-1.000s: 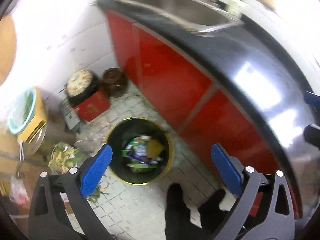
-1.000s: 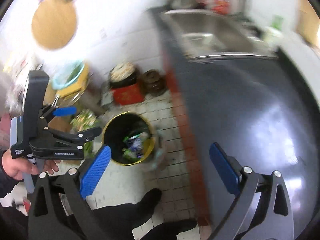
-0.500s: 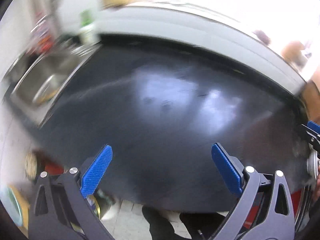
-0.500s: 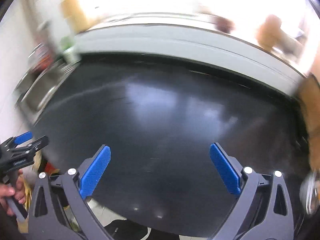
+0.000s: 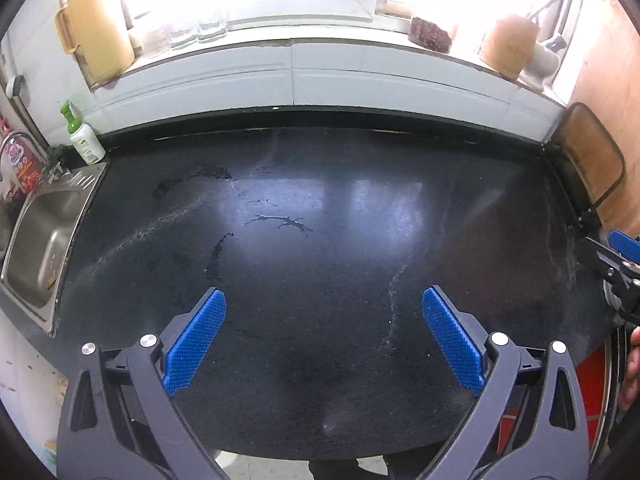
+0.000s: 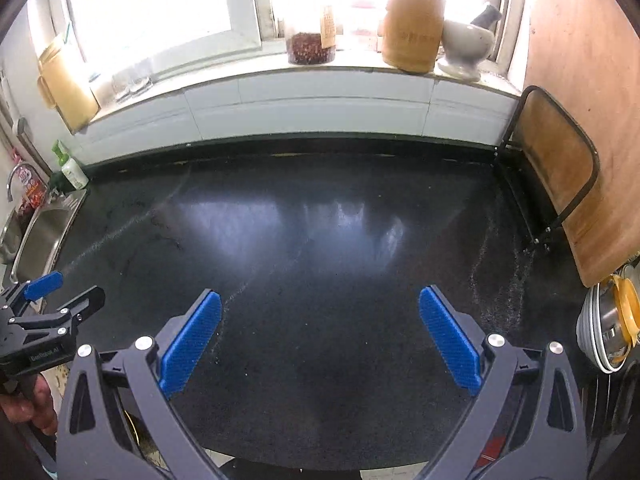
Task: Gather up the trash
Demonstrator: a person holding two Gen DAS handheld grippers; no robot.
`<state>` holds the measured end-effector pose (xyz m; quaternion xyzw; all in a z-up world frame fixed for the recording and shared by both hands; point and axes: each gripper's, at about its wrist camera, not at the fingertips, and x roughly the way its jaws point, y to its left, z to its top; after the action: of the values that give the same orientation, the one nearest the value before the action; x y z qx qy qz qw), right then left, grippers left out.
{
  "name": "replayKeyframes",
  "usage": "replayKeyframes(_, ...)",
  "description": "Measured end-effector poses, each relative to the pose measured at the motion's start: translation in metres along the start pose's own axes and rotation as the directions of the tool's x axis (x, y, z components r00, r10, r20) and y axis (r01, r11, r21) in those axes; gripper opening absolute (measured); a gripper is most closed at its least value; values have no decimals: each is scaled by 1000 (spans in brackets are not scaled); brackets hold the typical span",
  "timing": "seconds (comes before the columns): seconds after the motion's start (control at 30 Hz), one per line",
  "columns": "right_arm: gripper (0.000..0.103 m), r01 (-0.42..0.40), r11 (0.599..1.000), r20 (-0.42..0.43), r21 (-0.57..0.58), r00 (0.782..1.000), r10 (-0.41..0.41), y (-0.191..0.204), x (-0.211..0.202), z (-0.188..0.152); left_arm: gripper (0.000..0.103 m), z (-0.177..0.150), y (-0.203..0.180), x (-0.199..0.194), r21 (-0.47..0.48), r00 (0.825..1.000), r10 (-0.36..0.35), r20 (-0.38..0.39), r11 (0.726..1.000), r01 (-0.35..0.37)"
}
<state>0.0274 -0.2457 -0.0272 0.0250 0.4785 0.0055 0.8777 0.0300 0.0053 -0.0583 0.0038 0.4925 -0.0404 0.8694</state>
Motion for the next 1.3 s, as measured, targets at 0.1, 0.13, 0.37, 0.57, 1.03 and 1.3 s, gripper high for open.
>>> replayKeyframes(0.1, 96, -14, 1000, -9, 0, 1000, 14, 4, 1, 0, 96, 2, 0, 1, 0, 1000, 6, 0, 1000, -6)
replayKeyframes(0.13, 96, -20, 1000, -11, 1, 1000, 20, 4, 2, 0, 96, 2, -1, 1, 2, 1000, 11, 1, 1000, -11)
replayKeyframes(0.37, 96, -25, 1000, -20, -10, 1000, 25, 4, 6, 2, 96, 2, 1, 4, -10, 1000, 29, -5, 1000, -29)
replayKeyframes(0.57, 96, -33, 999, -27, -10, 999, 33, 5, 6, 2, 96, 0, 0, 4, -10, 999, 40, -6, 999, -40)
replayKeyframes(1.03, 96, -31, 999, -35, -21, 999, 30, 8, 5, -1, 96, -2, 1, 2, -15, 999, 42, -13, 999, -42)
replayKeyframes(1.3, 96, -27, 999, -37, -23, 999, 26, 7, 5, -3, 96, -3, 1, 1, -15, 999, 41, -16, 999, -41)
